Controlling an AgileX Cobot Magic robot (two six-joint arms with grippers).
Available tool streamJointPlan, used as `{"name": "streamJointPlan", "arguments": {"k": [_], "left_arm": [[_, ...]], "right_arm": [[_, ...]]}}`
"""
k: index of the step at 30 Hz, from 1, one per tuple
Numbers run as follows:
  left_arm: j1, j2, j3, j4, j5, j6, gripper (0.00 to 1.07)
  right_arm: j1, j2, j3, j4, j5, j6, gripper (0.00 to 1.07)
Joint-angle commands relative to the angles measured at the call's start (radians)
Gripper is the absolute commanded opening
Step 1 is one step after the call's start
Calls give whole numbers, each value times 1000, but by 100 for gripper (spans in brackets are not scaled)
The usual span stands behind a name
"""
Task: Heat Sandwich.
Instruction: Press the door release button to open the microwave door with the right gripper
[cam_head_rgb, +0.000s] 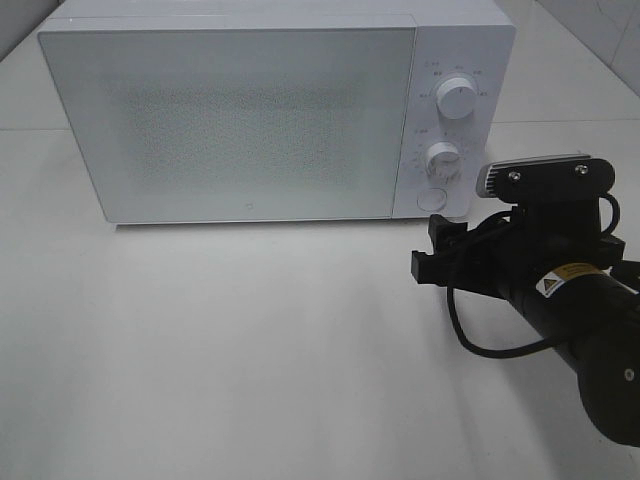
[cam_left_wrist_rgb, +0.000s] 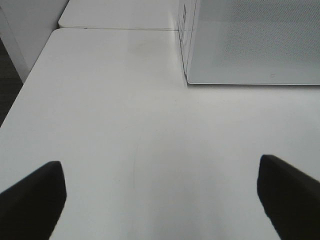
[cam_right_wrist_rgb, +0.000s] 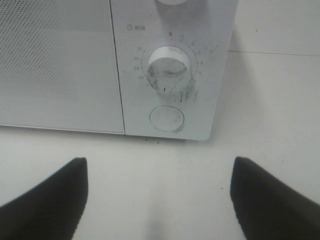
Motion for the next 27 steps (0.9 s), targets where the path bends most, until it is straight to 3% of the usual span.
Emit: {"name": "streamJointPlan", "arguments": {"k": [1,6,10,19,27], "left_arm": [[3,-26,4,-5,-7,-1,98],[3,-26,4,-5,-7,-1,98],[3,-26,4,-5,-7,-1,98],[3,-26,4,-5,-7,-1,98],[3,-26,4,-5,-7,-1,98]], "right_arm": [[4,-1,-2,-5,-15,21,76],[4,-1,-2,-5,-14,234,76],[4,-1,-2,-8,-14,614,76],[4,-1,-2,-9,-5,1220,76],[4,-1,-2,-8,-6,1506,70]]}}
